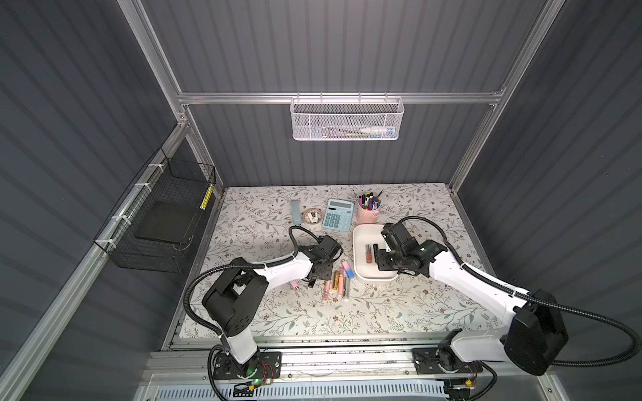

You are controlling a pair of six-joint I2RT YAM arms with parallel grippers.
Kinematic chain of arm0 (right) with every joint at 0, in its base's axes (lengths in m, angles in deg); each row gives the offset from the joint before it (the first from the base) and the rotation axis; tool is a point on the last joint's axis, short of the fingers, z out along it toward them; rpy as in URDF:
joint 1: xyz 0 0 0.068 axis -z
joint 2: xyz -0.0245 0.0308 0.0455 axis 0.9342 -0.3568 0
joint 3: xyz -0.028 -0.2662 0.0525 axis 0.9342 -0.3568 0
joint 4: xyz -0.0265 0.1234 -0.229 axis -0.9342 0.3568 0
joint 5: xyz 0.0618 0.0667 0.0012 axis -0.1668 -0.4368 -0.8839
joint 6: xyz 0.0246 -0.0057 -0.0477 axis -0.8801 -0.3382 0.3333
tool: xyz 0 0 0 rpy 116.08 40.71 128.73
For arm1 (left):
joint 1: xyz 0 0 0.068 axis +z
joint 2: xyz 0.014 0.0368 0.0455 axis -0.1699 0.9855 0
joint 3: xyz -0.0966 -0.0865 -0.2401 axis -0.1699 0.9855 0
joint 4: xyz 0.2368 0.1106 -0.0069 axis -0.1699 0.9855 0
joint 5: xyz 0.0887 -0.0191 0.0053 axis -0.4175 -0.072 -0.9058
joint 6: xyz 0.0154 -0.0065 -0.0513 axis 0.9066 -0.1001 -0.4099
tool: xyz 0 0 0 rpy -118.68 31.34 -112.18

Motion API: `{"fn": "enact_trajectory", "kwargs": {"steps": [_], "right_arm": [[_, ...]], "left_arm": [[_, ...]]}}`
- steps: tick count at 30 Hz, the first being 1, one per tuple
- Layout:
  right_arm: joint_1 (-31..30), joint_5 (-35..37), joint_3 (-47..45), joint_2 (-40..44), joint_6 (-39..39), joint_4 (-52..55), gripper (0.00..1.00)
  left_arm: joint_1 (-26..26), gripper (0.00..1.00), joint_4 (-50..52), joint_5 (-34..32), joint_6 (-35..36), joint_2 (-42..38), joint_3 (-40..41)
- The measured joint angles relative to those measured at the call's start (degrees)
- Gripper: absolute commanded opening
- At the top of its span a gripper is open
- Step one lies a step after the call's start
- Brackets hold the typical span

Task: Put the lipstick into the storage box
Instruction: Pick up the lipstick at the center of the board.

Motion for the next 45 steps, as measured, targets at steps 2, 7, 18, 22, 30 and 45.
{"fn": "enact_trajectory", "kwargs": {"steps": [2, 7, 18, 22, 30, 45], "right_arm": [[0.0, -0.1, -0.2, 0.0, 0.0, 0.0, 0.41], [0.2, -0.3, -0.7, 0.0, 0.0, 0.0, 0.41], [0.2, -1.1, -0.8, 0.0, 0.0, -0.4, 0.42], [0.2, -1.3, -0.8, 0.0, 0.0, -0.4, 0.42], [0.2, -1.4, -0.8, 0.1, 0.0, -0.5, 0.42], [0.2, -1.8, -1.6, 1.0, 0.0, -0.9, 0.42]], "left_arm": [[0.0, 0.44, 0.0, 0.0, 0.0, 0.0, 0.3], [0.0, 0.44, 0.0, -0.2, 0.0, 0.0, 1.3], [0.0, 0.42, 0.0, -0.3, -0.4, -1.3, 3.5], [0.0, 0.40, 0.0, -0.4, -0.4, -1.5, 4.2], [0.0, 0.31, -0.1, -0.4, -0.5, -1.5, 4.5], [0.0, 0.16, -0.7, -0.3, -0.7, -1.3, 4.5]]}}
